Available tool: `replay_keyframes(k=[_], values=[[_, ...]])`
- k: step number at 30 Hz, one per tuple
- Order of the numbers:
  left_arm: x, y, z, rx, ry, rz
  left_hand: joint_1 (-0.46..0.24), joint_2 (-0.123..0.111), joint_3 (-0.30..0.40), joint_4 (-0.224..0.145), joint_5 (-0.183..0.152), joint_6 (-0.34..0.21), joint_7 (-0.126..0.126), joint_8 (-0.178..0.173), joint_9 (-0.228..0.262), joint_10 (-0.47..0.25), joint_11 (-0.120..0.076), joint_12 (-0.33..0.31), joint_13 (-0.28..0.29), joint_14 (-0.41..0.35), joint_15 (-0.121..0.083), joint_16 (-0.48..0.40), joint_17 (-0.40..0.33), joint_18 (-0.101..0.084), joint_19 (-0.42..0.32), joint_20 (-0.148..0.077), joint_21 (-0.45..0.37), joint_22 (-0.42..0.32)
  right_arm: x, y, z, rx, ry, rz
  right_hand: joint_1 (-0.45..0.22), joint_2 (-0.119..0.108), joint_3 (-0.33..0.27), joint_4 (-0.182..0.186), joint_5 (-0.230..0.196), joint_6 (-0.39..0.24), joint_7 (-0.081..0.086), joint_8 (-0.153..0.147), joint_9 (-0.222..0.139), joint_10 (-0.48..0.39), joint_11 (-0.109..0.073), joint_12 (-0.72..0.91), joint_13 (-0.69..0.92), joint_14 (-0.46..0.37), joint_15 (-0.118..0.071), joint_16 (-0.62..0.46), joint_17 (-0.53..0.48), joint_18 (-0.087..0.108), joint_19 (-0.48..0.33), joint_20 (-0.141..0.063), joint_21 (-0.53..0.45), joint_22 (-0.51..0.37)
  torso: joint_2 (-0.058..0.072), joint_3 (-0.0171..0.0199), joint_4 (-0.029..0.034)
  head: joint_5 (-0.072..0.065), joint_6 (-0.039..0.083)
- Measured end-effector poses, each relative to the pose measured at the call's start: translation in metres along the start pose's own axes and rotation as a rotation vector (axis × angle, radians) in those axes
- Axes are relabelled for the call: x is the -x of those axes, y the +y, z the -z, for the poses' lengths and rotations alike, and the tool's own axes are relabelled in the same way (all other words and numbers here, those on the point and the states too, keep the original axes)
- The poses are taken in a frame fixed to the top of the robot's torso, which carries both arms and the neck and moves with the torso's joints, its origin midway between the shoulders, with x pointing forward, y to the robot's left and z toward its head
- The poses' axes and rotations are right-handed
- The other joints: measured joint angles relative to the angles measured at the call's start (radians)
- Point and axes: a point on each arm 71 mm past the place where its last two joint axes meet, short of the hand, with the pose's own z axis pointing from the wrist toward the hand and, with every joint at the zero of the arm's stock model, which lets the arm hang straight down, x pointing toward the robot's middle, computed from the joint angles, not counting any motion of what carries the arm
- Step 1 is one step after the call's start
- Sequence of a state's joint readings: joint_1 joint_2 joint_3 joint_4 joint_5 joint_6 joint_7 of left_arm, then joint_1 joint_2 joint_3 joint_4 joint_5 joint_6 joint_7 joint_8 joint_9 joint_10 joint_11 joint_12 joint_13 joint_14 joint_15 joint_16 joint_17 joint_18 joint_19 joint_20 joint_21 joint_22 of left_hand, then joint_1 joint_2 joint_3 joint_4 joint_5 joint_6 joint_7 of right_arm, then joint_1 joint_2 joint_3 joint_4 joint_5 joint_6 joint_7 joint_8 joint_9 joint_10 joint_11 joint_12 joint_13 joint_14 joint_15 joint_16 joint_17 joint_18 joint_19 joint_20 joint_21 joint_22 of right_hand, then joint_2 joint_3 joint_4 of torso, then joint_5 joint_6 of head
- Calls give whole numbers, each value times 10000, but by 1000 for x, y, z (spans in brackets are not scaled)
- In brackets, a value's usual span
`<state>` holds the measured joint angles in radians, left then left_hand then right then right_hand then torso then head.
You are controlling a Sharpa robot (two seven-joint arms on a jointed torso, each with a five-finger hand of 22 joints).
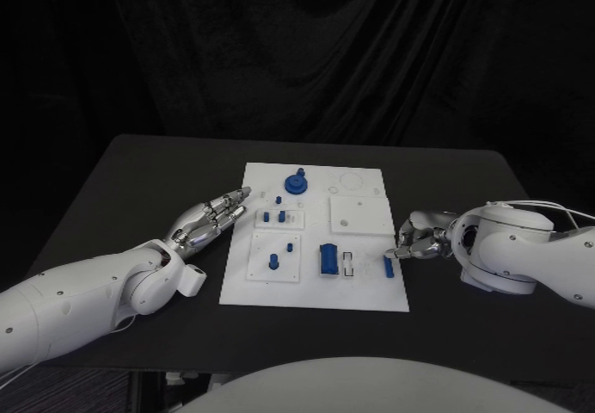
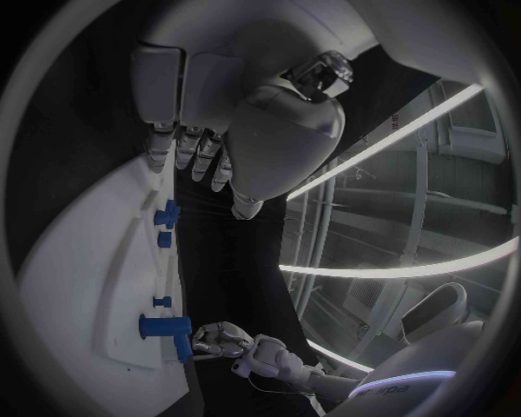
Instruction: Assemble the parts on the task board
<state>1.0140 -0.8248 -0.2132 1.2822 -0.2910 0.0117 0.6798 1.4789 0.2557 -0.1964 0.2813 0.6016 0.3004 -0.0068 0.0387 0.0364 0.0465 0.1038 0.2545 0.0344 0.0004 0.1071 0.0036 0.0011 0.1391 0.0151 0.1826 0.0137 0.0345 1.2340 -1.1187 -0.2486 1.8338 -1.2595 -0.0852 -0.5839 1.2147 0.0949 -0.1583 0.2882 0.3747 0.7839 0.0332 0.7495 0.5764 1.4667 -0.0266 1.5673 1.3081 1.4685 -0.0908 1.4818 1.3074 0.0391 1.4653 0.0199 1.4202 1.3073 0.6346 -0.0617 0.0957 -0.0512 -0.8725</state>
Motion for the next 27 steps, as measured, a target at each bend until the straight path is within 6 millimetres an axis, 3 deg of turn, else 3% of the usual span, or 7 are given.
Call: replay_keyframes(k=[6,11,20,27], values=[[0,0,0,2,-4,-2,0,0,0,0,0,0,0,0,0,0,0,0,0,0,0,0,2,1,0,0,0,0,-4,1,-1,30,-61,116,-209,51,-71,13,-390,-9,10,-14,-32,0,0,1,-1,0,0,0,0,0,0,0,-51,0,6,0,-1,-121,0],[0,0,0,3,-7,-3,0,0,0,0,0,0,0,0,0,0,0,0,0,0,0,0,4,1,0,0,0,0,-7,2,-2,37,-55,164,-387,130,-128,13,-658,-113,113,-364,-222,0,0,1,-1,0,0,-37,0,-1,0,0,-108,0,6,0,4,-205,0],[0,0,1,7,-8,0,0,0,-1,0,0,0,0,0,0,0,0,0,0,0,0,0,4,0,0,0,0,-1,-18,4,-6,7,129,225,-387,130,-155,-15,-645,-103,187,-858,-591,-25,51,2,-1,-36,36,-38,0,0,0,0,-108,0,-6,-5,-1,-255,0],[0,0,1,7,-5,5,0,0,-1,0,0,0,0,0,0,0,0,0,0,0,0,0,5,0,3,3,0,-2,-27,5,-10,-5,262,221,-192,86,-98,-71,-300,22,272,-1111,-756,-1,74,2,-1,0,72,-38,0,-1,14,57,-108,0,-1,-5,-4,-204,0]])
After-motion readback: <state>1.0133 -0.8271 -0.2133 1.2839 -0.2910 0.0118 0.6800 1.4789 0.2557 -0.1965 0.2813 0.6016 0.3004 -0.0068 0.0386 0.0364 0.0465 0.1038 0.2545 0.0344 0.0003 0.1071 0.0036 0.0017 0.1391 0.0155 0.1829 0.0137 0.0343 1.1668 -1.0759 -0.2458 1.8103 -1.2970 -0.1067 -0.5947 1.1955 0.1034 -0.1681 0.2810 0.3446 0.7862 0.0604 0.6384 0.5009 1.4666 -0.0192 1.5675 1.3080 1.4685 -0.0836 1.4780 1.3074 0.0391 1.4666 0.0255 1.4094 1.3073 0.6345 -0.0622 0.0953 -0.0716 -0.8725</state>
